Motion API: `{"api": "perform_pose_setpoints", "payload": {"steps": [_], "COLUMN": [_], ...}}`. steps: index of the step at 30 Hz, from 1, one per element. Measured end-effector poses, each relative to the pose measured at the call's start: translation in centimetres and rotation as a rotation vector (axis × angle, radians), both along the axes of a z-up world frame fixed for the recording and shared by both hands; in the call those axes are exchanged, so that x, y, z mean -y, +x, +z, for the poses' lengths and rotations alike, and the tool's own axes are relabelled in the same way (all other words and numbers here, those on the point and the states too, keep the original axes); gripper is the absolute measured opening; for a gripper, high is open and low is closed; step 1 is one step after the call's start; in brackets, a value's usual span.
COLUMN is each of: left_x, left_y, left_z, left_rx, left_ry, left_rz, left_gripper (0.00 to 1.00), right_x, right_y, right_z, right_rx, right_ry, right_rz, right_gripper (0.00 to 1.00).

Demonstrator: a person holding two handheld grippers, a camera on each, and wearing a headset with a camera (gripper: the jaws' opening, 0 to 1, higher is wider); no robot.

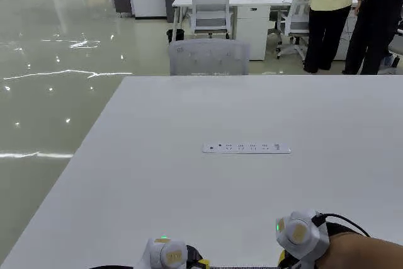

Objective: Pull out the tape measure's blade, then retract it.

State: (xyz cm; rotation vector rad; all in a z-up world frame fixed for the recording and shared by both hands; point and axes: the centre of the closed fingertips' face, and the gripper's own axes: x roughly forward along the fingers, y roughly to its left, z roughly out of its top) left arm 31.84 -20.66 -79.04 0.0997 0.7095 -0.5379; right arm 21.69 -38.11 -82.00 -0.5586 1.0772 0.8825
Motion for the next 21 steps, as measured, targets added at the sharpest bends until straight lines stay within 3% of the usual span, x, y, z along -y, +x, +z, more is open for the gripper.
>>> {"api": "perform_pose_setpoints", "payload": {"steps": [21], "left_x": [0.0], "left_y": [0.0], "left_z": [0.1], "left_rx": [-0.008], "left_ry": [-0.016], "left_rz": [-0.012], "left_gripper": [0.62], "right_x": [-2.4], "right_y": [1.1], "right_z": [-0.1], "right_rx": [0.01], "right_ry": [0.021], "right_rz": [0.016], "right_gripper": [0.13]}}
